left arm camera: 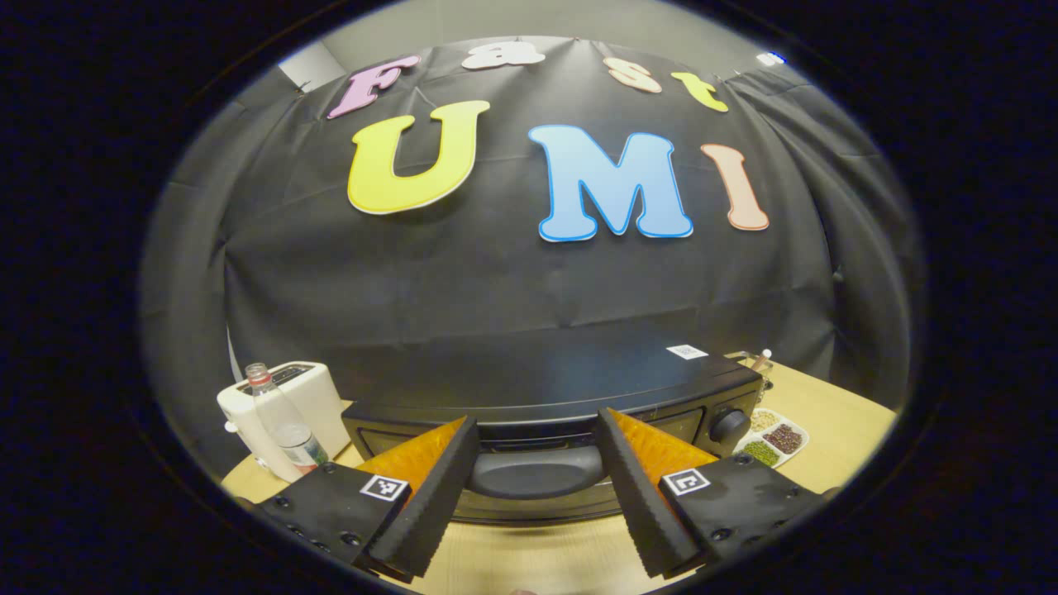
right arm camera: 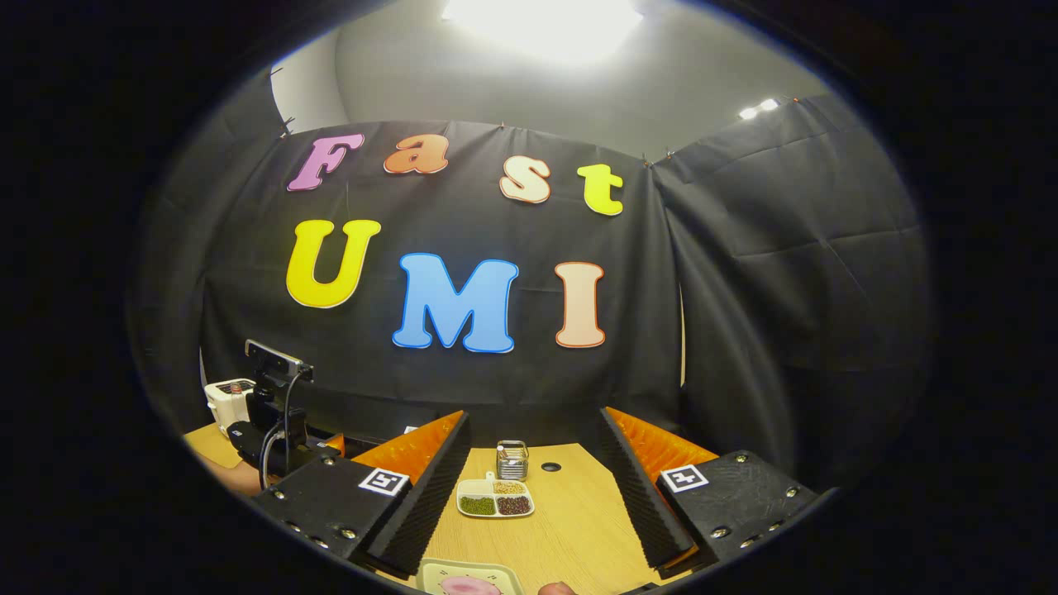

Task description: Open the electric oven with the left hand, put the food in, and close the electric oven.

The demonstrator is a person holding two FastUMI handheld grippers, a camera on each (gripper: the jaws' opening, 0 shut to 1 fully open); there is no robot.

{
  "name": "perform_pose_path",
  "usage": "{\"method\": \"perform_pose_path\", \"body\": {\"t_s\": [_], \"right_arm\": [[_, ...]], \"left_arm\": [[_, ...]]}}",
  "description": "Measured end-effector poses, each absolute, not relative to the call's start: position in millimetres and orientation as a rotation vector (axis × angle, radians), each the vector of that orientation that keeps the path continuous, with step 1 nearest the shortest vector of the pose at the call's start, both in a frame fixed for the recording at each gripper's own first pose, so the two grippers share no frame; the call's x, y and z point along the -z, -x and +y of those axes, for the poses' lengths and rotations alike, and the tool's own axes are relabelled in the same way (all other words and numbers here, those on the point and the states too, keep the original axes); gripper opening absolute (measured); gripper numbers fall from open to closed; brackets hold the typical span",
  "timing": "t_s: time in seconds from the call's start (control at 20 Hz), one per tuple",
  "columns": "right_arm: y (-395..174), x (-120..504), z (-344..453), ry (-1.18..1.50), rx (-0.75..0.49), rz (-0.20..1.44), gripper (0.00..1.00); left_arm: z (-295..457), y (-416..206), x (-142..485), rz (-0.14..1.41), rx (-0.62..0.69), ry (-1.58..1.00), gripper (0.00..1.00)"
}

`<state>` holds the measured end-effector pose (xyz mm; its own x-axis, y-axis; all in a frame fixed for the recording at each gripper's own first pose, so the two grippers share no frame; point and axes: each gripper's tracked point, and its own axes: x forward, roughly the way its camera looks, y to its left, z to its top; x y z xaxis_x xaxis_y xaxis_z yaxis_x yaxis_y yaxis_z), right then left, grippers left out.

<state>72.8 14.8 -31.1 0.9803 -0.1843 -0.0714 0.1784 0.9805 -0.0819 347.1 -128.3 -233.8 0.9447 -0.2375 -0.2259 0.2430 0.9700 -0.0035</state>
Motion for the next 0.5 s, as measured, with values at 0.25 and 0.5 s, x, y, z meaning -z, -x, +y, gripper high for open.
{"method": "perform_pose_path", "body": {"t_s": [0.25,0.5], "right_arm": [[-72.4,32.8,14.8,0.069,0.157,0.078,0.95],[-68.6,35.3,11.6,0.068,0.134,0.087,0.95]], "left_arm": [[-124.3,-322.0,237.6,0.223,0.238,-0.036,0.98],[-120.2,-298.4,245.3,0.251,0.218,-0.033,1.0]]}}
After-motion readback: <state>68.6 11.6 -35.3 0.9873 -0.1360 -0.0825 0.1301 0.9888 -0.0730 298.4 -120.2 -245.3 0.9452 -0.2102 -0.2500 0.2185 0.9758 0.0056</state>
